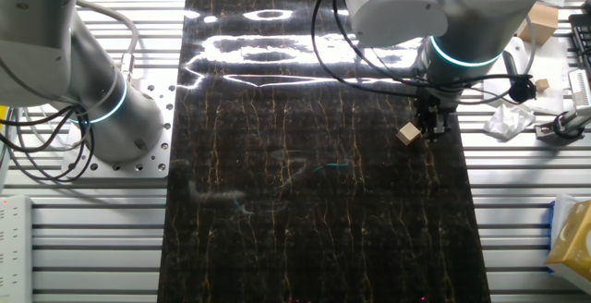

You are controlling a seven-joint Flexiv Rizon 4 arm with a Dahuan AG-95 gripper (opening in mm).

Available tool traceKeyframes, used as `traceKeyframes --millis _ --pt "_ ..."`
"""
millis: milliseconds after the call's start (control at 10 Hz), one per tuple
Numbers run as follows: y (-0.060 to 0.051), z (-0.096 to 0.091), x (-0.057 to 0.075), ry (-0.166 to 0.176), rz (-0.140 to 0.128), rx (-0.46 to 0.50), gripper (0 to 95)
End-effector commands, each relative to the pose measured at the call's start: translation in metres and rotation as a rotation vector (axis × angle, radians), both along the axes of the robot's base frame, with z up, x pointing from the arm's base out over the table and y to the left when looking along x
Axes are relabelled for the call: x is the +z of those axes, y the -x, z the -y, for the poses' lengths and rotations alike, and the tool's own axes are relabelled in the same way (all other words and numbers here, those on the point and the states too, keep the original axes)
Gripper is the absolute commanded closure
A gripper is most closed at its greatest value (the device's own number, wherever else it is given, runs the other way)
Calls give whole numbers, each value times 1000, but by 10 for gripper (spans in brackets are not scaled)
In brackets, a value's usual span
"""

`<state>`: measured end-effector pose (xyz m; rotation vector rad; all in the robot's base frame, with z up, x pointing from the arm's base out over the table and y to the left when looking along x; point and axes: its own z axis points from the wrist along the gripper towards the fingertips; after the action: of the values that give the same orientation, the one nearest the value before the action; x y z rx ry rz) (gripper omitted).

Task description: Hold a small block with the gripper and sweep it from left to right on the table

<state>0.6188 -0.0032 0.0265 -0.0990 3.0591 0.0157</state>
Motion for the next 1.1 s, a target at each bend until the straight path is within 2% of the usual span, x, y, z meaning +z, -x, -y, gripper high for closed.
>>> traceKeyframes --millis 100,1100 --pt "0 0 -1 -2 1 6 570" --pt "-1 0 -1 0 -1 5 570"
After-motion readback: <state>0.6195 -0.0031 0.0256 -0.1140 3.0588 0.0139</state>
